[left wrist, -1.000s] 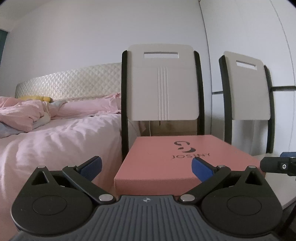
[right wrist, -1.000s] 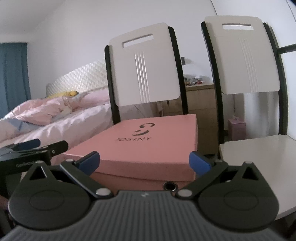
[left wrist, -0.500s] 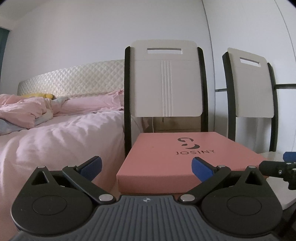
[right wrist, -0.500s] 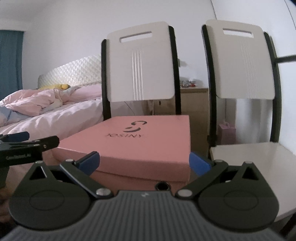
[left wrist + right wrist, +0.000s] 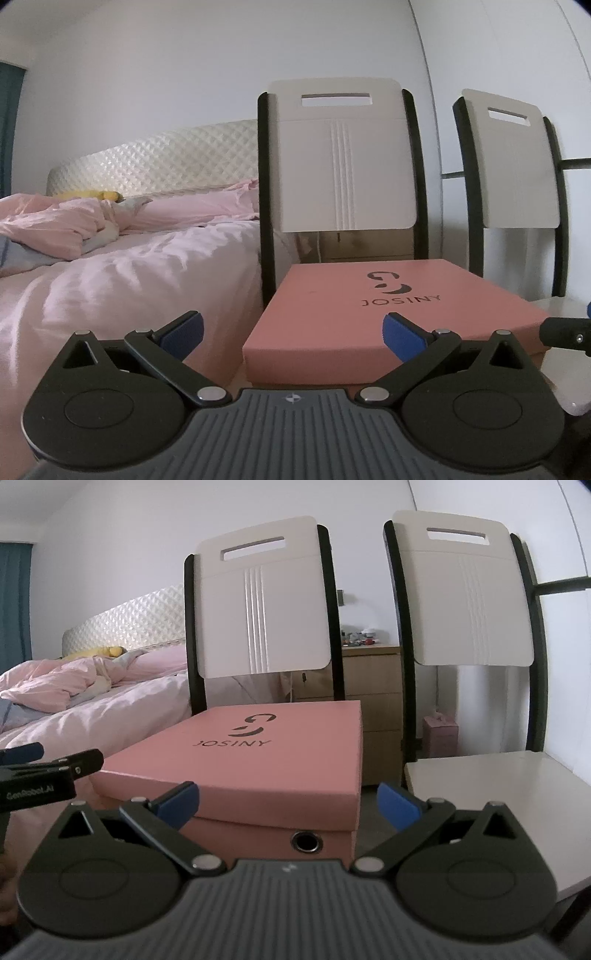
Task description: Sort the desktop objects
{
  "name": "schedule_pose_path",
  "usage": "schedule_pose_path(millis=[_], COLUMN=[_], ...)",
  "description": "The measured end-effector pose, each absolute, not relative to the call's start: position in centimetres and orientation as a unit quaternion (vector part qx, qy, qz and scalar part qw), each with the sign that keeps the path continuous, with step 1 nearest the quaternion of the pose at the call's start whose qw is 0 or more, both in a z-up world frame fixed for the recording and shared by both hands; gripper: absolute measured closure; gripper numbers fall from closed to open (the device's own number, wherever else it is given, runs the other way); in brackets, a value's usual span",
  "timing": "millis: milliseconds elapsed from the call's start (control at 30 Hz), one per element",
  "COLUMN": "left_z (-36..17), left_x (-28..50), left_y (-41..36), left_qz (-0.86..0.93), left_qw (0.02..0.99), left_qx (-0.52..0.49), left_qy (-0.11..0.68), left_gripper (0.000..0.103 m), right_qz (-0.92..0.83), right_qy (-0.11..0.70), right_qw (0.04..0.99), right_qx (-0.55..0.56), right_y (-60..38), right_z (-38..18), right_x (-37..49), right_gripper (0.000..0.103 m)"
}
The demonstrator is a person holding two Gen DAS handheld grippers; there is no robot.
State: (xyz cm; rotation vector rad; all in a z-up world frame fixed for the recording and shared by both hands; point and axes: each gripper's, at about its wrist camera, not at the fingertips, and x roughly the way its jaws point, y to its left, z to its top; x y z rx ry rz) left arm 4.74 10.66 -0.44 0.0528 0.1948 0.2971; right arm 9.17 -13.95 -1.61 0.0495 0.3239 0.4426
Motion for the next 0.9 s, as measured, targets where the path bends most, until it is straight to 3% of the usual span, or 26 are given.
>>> schedule_pose_path(millis=[900], left_z=[-0.61], left_x=[5.04], left_y=[10.39], left_qz=[0.150], left_qw=[0.982], left_qx=[0.037], left_qy=[0.104], left_gripper=[0.000], right_qz=[0.213], right_qy=[0.169], right_qw=[0.962], right_qx=[0.026], right_y=[-14.00], right_z=[-1.84], right_x=[9.43], right_gripper=[0.000])
